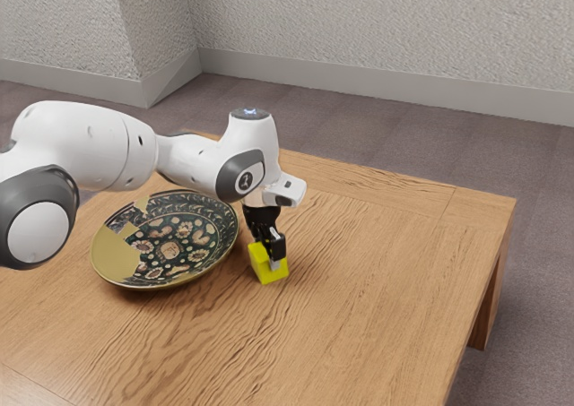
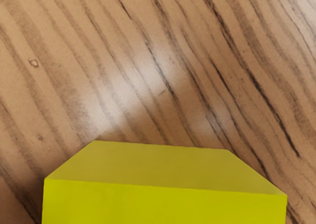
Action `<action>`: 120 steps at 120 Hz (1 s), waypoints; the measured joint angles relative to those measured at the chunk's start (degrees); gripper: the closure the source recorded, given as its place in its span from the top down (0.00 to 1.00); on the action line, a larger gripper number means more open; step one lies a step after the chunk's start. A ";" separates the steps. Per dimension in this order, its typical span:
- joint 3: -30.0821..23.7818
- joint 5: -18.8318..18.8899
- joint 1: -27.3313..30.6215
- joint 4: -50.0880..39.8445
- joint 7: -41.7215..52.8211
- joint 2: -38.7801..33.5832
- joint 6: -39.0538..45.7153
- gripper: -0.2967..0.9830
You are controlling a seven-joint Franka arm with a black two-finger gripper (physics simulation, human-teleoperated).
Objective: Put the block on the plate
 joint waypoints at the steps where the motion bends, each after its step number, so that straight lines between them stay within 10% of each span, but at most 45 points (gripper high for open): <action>1: 0.00 0.00 0.00 0.00 0.00 0.00 0.01 0.58; 120: -0.11 1.33 5.11 -1.67 -1.01 -12.56 -8.16 0.54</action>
